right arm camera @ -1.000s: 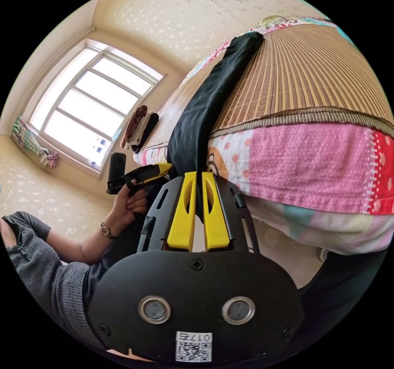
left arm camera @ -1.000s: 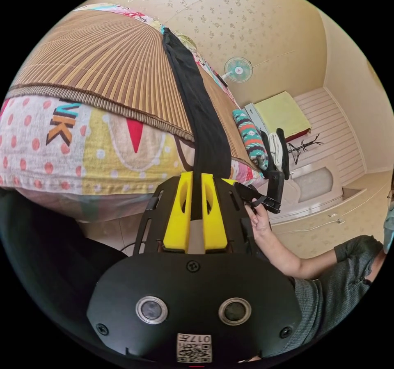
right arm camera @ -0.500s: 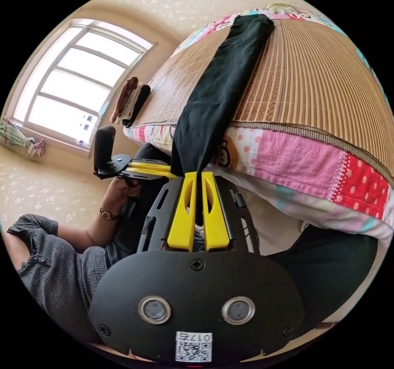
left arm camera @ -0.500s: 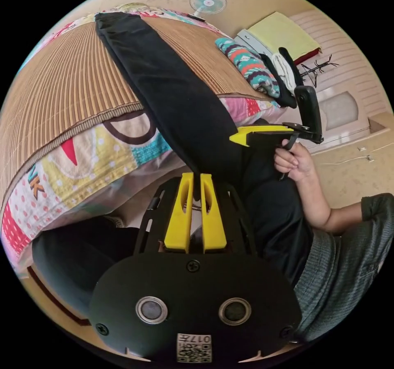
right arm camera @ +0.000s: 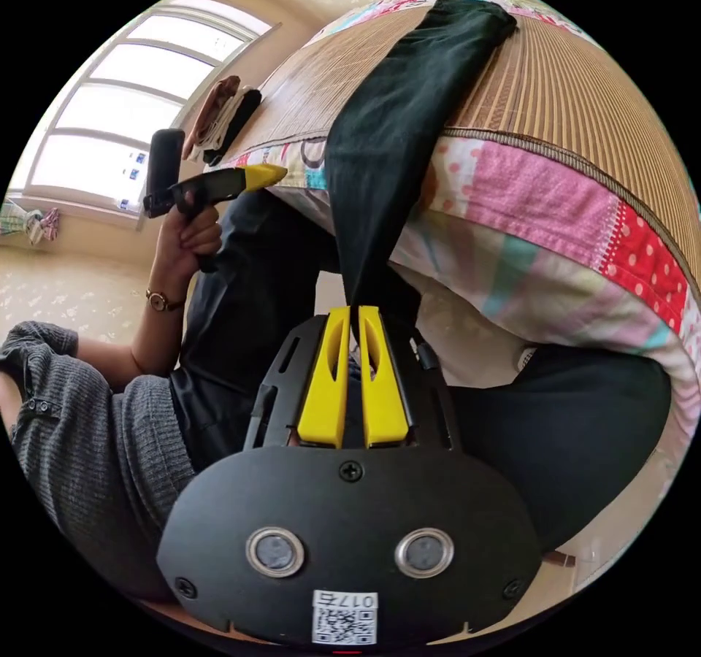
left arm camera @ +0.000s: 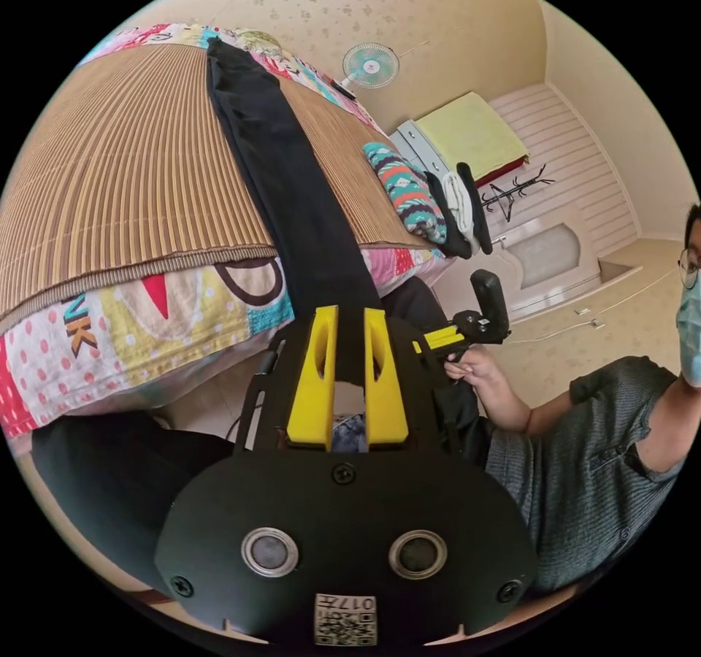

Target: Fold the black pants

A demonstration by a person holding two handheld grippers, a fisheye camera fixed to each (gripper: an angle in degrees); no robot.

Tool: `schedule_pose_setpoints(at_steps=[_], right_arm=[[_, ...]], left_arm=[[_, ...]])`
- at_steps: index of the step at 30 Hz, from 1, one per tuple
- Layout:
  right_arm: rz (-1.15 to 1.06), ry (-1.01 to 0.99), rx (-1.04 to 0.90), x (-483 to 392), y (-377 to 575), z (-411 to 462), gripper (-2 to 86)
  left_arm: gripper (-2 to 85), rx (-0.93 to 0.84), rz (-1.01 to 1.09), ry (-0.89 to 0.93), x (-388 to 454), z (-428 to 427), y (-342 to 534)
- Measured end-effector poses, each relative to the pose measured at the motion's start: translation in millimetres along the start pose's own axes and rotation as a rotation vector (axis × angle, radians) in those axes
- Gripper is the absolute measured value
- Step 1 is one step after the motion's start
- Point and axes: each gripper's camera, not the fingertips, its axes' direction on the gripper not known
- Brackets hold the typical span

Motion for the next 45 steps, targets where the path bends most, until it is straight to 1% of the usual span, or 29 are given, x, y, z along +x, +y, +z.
schedule_pose_setpoints(at_steps=[2,4,6,8,11,13,16,18,20,25,27,29,31,34,36,39,41,43,44,45], right_arm=[[0.011,0.007,0.0,7,-3,-10,3.8],[0.008,-0.022,0.066,19,-6,-32,4.5],[0.015,-0.125,0.19,48,-16,-70,6.1],[0.055,-0.185,0.267,77,-31,-95,8.1],[0.097,-0.183,0.359,118,-67,-128,10.8],[0.113,-0.201,0.364,140,-94,-137,12.3],[0.166,-0.278,0.362,176,-141,-147,14.9],[0.227,-0.179,0.359,193,-174,-153,16.6],[0.204,-0.158,0.337,200,-198,-156,16.8],[0.234,-0.291,0.318,237,-240,-160,15.7],[0.243,-0.394,0.284,257,-254,-159,14.5],[0.232,-0.455,0.235,268,-263,-157,13.1],[0.257,-0.451,0.199,280,-264,-158,10.4],[0.271,-0.438,0.2,294,-253,-163,5.2],[0.232,-0.495,0.267,300,-233,-174,3.8],[0.187,-0.621,0.373,304,-199,-195,3.0],[0.128,-0.698,0.435,299,-176,-215,2.7],[0.054,-0.757,0.465,285,-154,-237,2.4],[0.0,-0.751,0.483,269,-138,-254,2.3],[-0.054,-0.721,0.501,251,-122,-272,2.2]], left_arm=[[7.6,0.028,-0.026,-0.022,-13,-4,-10],[9.3,0.055,-0.053,-0.01,-26,-10,-23],[10.9,0.089,-0.075,-0.014,-42,-17,-41],[12.6,0.125,-0.104,-0.056,-64,-25,-68],[14.4,0.155,-0.147,-0.089,-98,-27,-105],[15.7,0.152,-0.182,-0.068,-120,-25,-127],[16.4,0.142,-0.224,0.037,-155,-17,-158],[16.5,0.133,-0.247,0.052,-173,-12,-175],[16.1,0.14,-0.245,0.014,-189,-12,-193],[14.1,0.137,-0.281,0.01,-226,-12,-225],[13.2,0.109,-0.315,0.061,-243,-9,-234],[11.9,0.079,-0.373,0.144,-267,-6,-239],[9.3,0.036,-0.376,0.13,-277,-5,-242],[5.1,-0.014,-0.35,0.101,-284,-3,-238],[3.5,0.003,-0.326,0.098,-286,-4,-230],[2.5,0.135,-0.251,0.229,-286,-26,-205],[2.3,0.243,-0.132,0.362,-272,-56,-183],[2.4,0.287,-0.016,0.395,-248,-79,-168],[2.4,0.31,0.065,0.383,-227,-95,-157],[2.5,0.321,0.102,0.377,-216,-103,-151]])
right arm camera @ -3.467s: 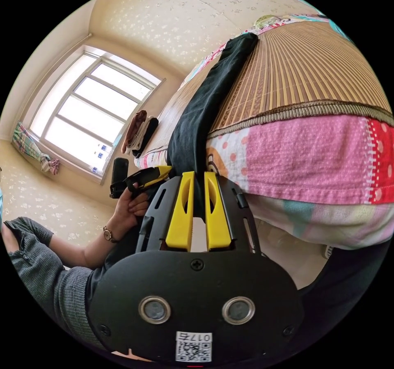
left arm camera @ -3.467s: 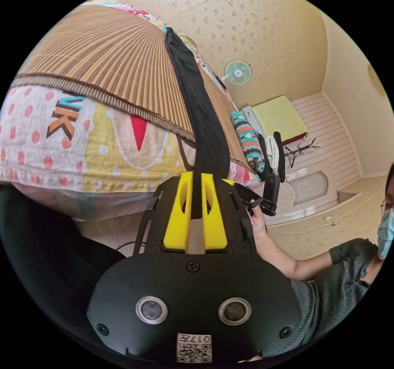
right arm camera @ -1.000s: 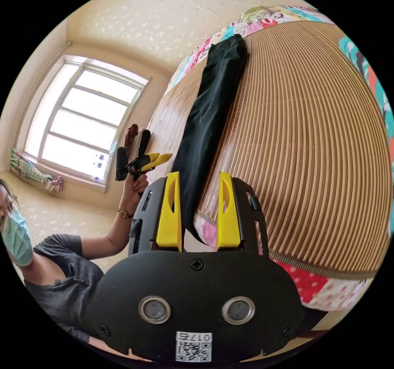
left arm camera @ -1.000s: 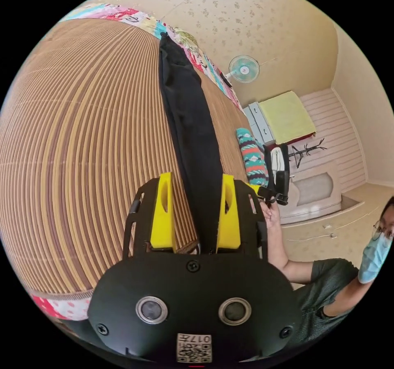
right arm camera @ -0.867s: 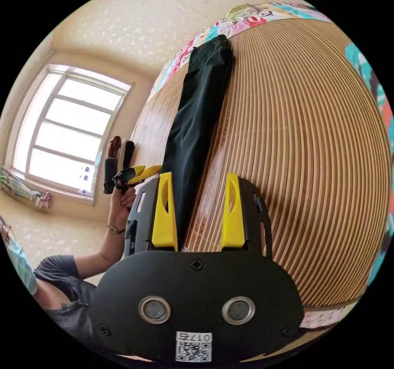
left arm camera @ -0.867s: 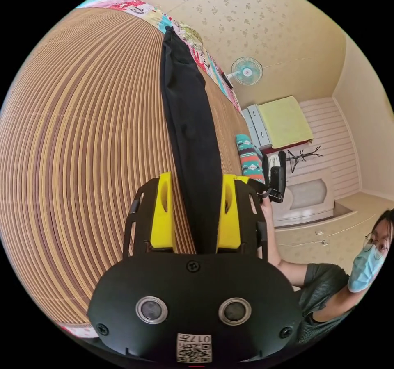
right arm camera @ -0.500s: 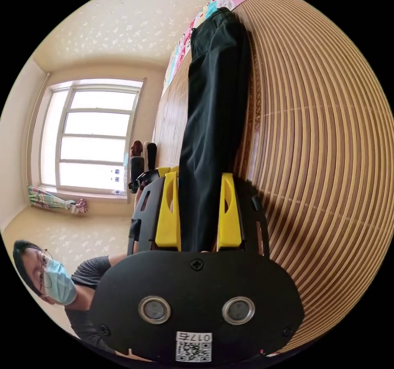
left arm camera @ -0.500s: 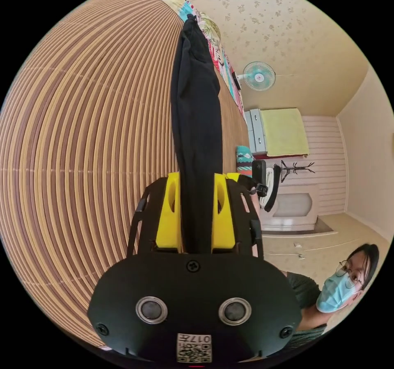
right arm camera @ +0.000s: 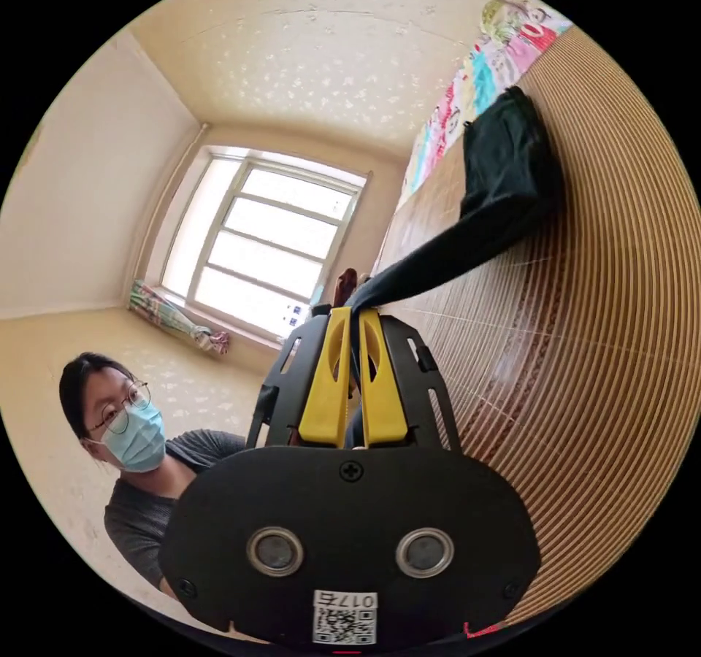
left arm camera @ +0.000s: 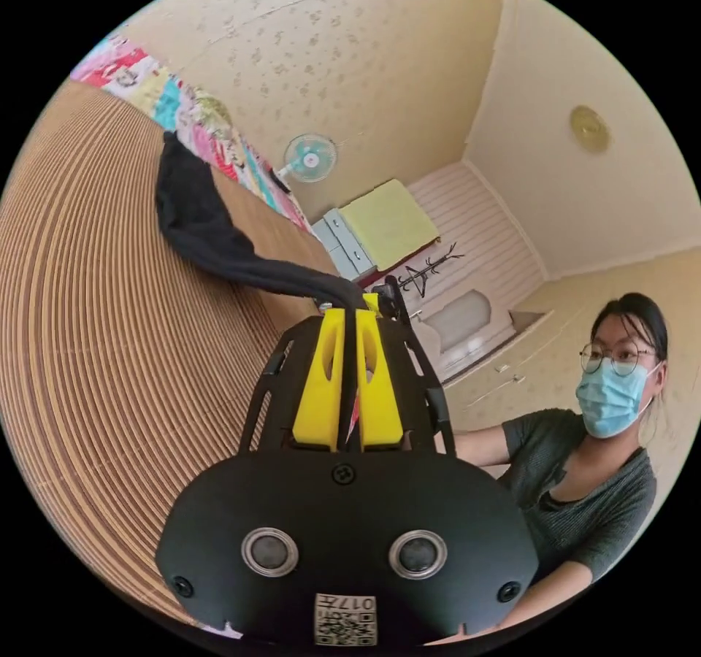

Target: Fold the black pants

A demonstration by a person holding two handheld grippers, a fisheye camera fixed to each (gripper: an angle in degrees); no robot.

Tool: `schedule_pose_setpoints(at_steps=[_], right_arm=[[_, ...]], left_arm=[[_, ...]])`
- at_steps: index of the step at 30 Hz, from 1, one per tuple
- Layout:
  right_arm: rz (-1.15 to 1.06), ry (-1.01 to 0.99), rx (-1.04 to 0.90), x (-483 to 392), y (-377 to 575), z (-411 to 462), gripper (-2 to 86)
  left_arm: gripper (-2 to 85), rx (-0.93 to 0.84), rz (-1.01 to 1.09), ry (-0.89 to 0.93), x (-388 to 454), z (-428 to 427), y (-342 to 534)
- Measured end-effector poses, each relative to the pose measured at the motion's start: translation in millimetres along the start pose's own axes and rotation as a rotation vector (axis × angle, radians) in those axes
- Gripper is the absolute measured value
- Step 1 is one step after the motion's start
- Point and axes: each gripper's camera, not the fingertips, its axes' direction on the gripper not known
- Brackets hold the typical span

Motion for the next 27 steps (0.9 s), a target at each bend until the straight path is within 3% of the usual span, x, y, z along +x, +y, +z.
schedule_pose_setpoints(at_steps=[7,15,22,27], right_arm=[[-0.363,-0.001,-0.006,-168,51,-34,2.1],[-0.694,-0.05,0.013,-375,115,-71,2.0],[-0.781,-0.042,0.051,-489,139,-89,1.9],[-0.667,0.057,0.012,-507,133,-82,1.8]], left_arm=[[6.3,0.109,0.229,0.253,135,-68,27],[3.1,0.27,0.606,0.149,343,-134,53],[3.0,0.438,0.783,0.146,471,-166,75],[2.9,0.417,0.651,0.064,485,-177,73]])
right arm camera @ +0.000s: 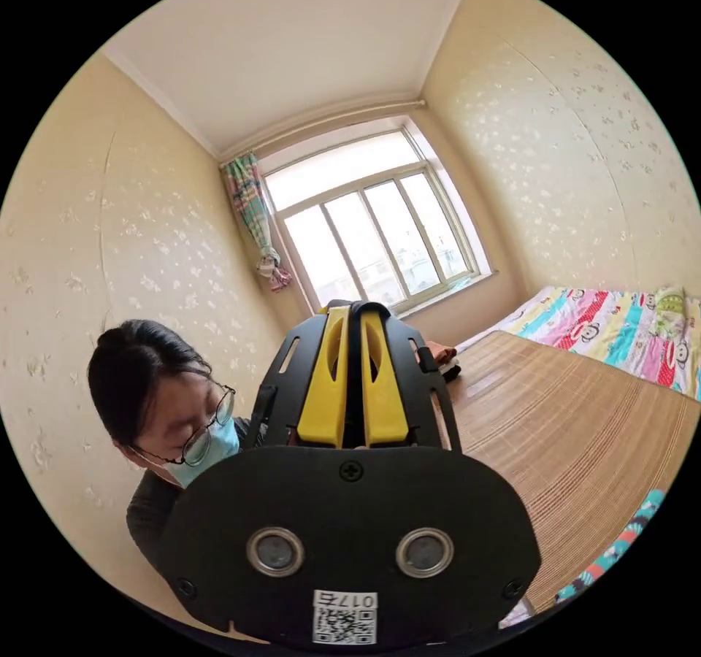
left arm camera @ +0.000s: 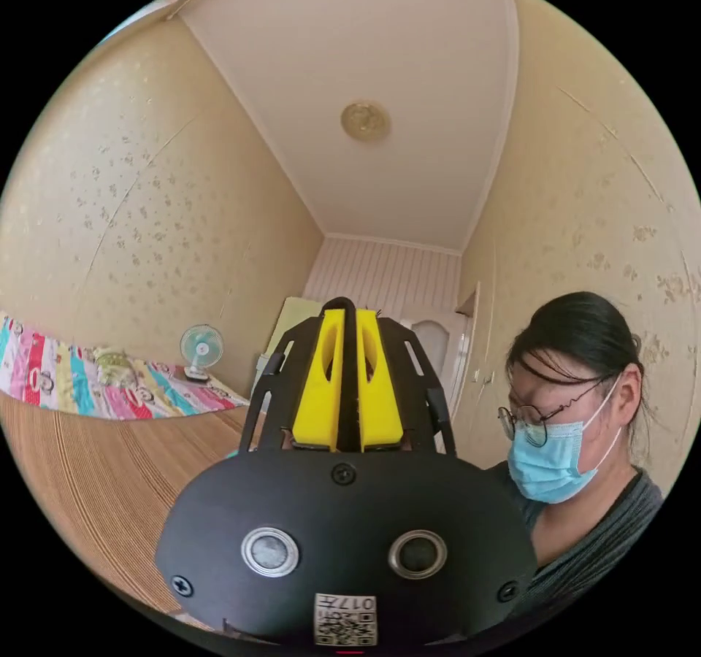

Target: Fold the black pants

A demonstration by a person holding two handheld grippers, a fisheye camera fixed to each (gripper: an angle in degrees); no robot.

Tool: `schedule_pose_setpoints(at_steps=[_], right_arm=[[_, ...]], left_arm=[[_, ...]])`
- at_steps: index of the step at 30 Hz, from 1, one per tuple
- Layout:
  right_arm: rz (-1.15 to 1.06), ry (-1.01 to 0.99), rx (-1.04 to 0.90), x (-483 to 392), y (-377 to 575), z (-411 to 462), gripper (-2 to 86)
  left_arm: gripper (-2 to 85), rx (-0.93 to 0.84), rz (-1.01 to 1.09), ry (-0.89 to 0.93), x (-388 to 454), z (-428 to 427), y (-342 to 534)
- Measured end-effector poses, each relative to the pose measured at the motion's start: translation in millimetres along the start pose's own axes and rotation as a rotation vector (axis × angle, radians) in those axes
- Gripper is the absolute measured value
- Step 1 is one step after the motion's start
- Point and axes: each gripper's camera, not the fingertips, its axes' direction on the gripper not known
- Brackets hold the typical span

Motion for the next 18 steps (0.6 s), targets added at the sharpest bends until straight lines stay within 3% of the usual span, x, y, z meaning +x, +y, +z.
schedule_pose_setpoints(at_steps=[3,5,7,9,11,15,17,18], right_arm=[[0.142,0.138,-0.101,39,1,15,1.7],[0.172,0.115,-0.112,58,8,20,1.8],[0.119,-0.031,-0.077,61,17,17,1.9],[-0.045,-0.303,-0.047,50,25,13,2.0],[-0.09,-0.348,-0.035,45,24,14,2.0],[-0.004,0.085,-0.027,23,13,24,2.2],[-0.071,0.105,-0.019,5,12,30,2.2],[-0.121,0.018,-0.004,-2,13,30,2.2]], left_arm=[[2.5,-0.098,-0.113,-0.101,-21,8,9],[2.1,-0.114,-0.112,-0.069,-24,9,22],[1.9,-0.08,-0.055,0.029,-13,0,28],[1.7,-0.061,0.035,0.121,6,-7,29],[1.9,-0.109,0.131,0.106,27,-1,24],[2.0,-0.199,-0.021,-0.05,15,15,12],[2.0,-0.141,-0.004,0.008,21,8,14],[2.0,-0.115,0.018,0.038,24,4,14]])
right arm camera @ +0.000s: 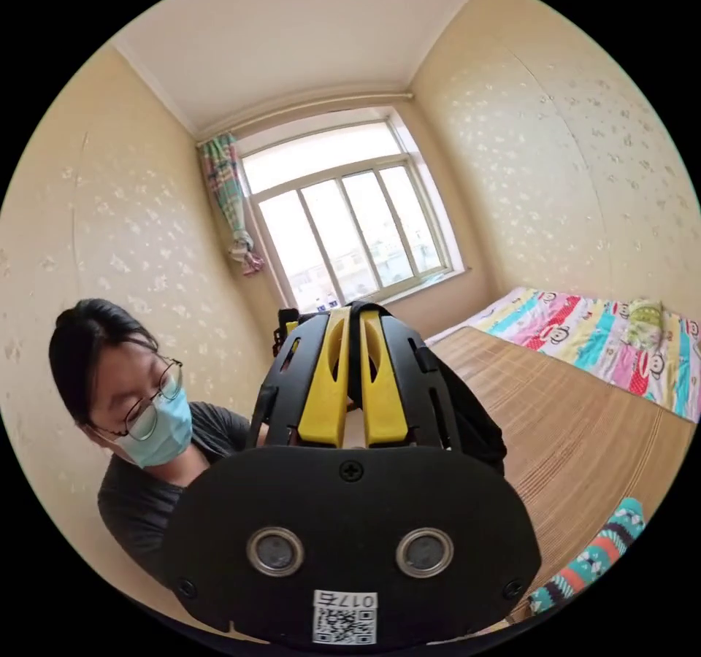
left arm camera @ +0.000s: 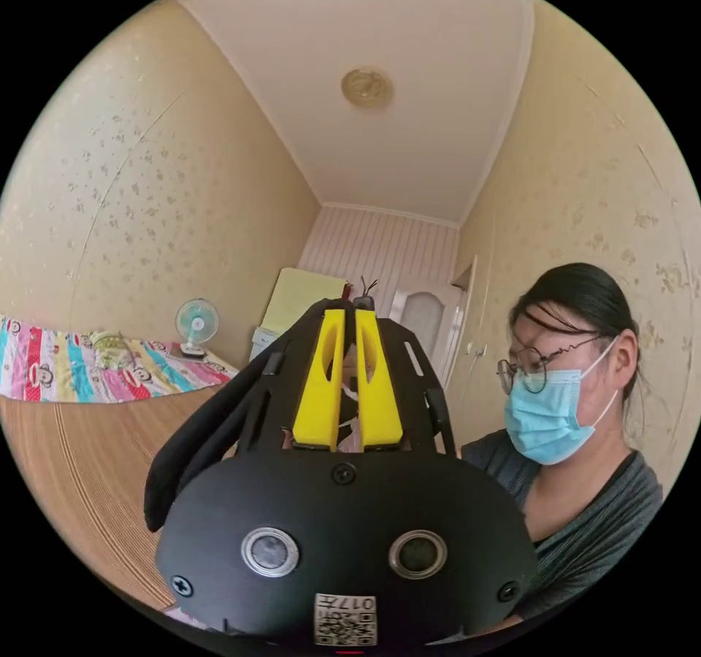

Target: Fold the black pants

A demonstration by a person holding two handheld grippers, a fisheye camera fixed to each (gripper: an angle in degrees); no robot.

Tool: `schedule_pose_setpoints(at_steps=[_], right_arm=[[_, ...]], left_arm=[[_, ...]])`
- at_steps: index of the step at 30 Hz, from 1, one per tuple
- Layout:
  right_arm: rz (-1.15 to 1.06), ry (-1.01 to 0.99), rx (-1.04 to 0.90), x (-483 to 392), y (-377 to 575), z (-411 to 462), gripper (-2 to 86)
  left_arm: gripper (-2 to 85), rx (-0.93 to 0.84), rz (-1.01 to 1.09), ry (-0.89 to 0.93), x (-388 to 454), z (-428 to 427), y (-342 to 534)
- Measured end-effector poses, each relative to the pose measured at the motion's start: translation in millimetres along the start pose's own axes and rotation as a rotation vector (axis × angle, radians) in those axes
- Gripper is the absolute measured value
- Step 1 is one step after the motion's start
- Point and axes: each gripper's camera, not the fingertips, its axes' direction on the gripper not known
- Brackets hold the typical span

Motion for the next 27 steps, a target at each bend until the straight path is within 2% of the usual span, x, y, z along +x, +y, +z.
schedule_pose_setpoints(at_steps=[3,5,9,13,18,20,24,27], right_arm=[[-0.031,-0.253,0.034,-2,-7,8,2.1],[-0.008,-0.247,0.061,-8,-13,16,2.0],[0.013,-0.062,0.065,-27,-28,35,2.0],[0.148,0.095,0.039,1,-33,59,1.9],[0.332,0.178,0.004,110,-24,97,1.7],[0.414,0.235,-0.037,163,-22,113,1.7],[0.557,0.391,-0.053,274,-8,154,1.8],[0.569,0.517,-0.125,312,10,182,1.9]], left_arm=[[2.3,0.085,0.072,0.144,10,-8,-6],[2.7,0.133,0.071,0.166,12,-7,-14],[2.9,0.177,0.079,0.073,8,-2,-27],[2.9,0.156,-0.067,-0.079,-40,20,-28],[2.8,0.118,-0.297,-0.1,-149,55,-2],[2.7,0.051,-0.404,-0.176,-211,79,10],[2.7,-0.091,-0.427,-0.345,-289,117,20],[2.7,-0.193,-0.452,-0.415,-325,141,46]])
